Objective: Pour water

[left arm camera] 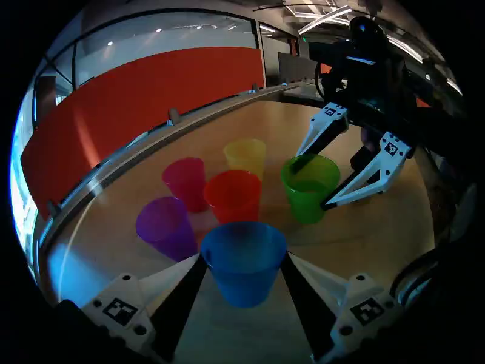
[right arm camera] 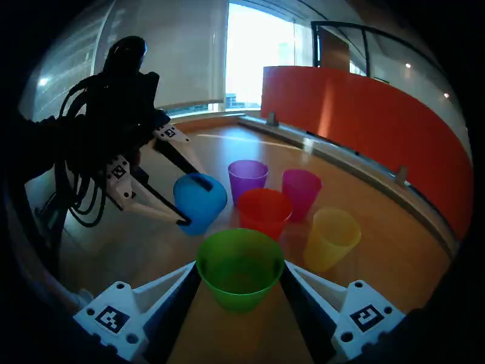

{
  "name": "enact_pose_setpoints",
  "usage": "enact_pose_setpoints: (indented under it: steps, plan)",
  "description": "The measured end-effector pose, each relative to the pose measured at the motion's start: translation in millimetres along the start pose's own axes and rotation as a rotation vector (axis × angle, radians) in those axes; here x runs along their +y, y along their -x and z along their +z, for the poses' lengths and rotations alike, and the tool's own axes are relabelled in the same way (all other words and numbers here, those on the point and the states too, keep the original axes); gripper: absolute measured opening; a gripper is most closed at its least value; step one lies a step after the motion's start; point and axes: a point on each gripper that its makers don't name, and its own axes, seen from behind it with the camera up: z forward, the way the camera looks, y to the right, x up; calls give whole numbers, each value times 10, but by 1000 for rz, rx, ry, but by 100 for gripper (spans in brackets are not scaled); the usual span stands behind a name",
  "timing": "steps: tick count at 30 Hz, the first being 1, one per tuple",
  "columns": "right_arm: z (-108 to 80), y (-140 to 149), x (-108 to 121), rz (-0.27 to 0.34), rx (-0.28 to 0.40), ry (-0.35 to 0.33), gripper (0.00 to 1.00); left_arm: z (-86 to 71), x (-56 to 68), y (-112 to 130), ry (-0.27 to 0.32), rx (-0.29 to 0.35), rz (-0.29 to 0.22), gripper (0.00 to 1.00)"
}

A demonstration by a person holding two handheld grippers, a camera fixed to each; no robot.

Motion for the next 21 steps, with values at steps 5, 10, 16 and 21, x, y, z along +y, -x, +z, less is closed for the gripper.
enact_pose_setpoints:
  steps: [5,10,16,21]
  plan:
    - [34,46,29,0,-17,4,91,40,12,27,8,-6,-3,85]
    - [51,110,54,4,-34,8,91,49,12,47,10,-6,-8,85]
    - [61,163,56,6,-46,11,91,33,7,60,11,-6,-10,85]
    - [57,174,55,12,-45,14,91,9,5,83,11,-4,-15,86]
